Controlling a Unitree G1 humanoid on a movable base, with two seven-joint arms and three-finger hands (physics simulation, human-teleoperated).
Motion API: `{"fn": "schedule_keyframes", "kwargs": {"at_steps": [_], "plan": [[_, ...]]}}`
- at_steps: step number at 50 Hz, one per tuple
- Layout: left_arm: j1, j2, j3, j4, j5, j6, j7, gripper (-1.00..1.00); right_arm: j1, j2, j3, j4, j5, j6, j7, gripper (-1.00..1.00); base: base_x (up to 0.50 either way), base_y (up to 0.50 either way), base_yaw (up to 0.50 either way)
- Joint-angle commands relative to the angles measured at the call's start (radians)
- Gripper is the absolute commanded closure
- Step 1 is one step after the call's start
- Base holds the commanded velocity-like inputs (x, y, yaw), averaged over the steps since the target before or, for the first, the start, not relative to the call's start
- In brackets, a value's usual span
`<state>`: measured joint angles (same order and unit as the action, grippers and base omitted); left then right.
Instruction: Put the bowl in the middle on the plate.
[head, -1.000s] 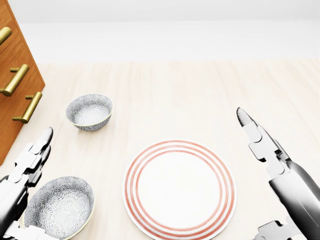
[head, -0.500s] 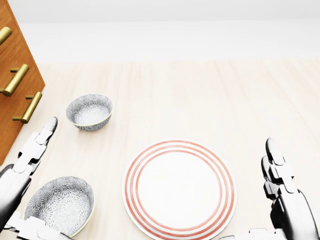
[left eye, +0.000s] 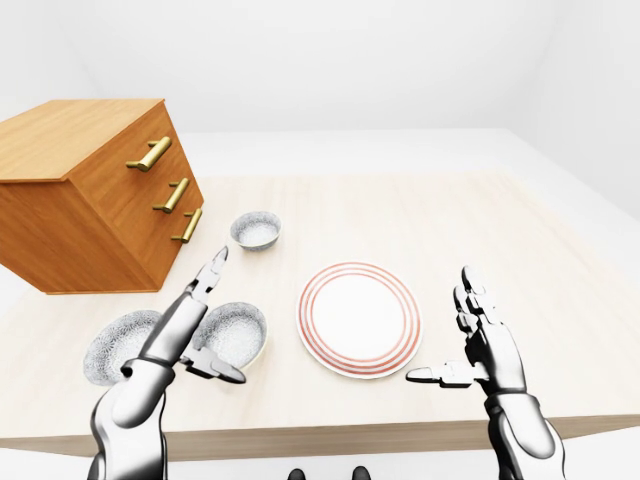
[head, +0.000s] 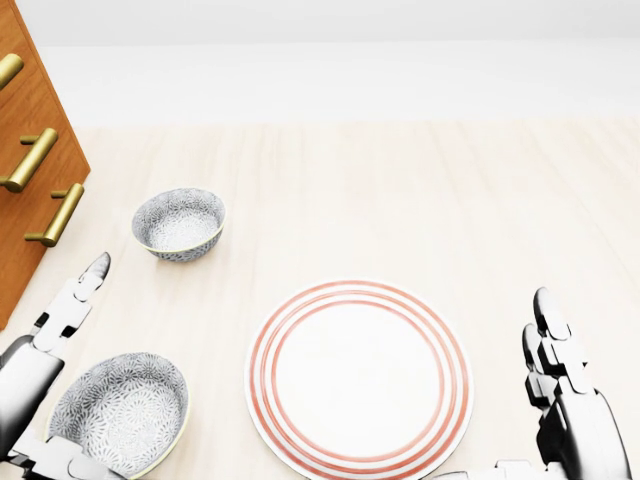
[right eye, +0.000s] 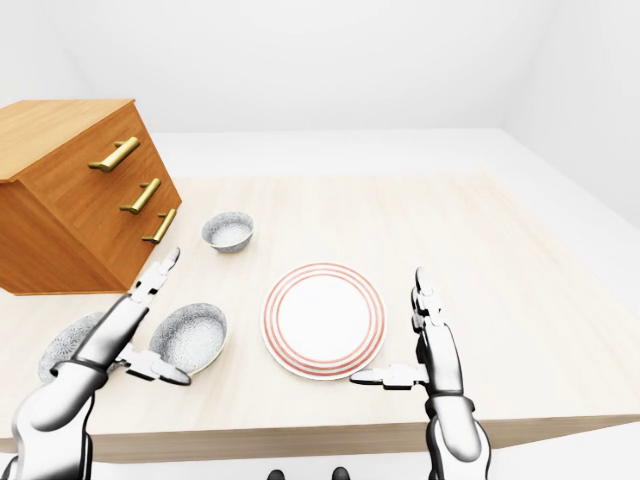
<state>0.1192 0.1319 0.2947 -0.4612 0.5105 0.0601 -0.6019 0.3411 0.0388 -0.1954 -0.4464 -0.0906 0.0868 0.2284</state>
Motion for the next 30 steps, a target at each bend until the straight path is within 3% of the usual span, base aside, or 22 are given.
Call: {"fn": "schedule_keyframes", "kwargs": {"at_steps": [1, 3, 19, 26, 30], "plan": [[0.001, 0.011, 0.006, 0.047, 0.064, -0.048, 0.009, -1.0, 0.005, 0.0, 0.004, -0.004, 0.004, 0.0, -0.006, -1.0, 0.0, 0.0, 0.0], [0.004, 0.013, 0.006, 0.058, 0.078, -0.067, 0.013, -1.0, 0.003, 0.0, 0.003, 0.003, 0.005, 0.0, -0.006, -1.0, 0.0, 0.0, 0.0], [-0.007, 0.024, 0.014, 0.065, 0.126, -0.074, -0.016, -1.0, 0.011, 0.003, 0.003, -0.022, 0.004, 0.0, -0.003, -1.0, 0.0, 0.0, 0.0], [-0.013, 0.037, 0.014, 0.12, 0.157, -0.115, 0.0, -1.0, 0.008, 0.003, 0.005, -0.014, 0.0, 0.0, -0.004, -1.0, 0.0, 0.0, 0.0], [0.002, 0.03, 0.007, 0.108, 0.164, -0.107, -0.031, -1.0, 0.011, 0.003, 0.006, -0.025, 0.0, 0.0, -0.003, -1.0, 0.0, 0.0, 0.0]]}}
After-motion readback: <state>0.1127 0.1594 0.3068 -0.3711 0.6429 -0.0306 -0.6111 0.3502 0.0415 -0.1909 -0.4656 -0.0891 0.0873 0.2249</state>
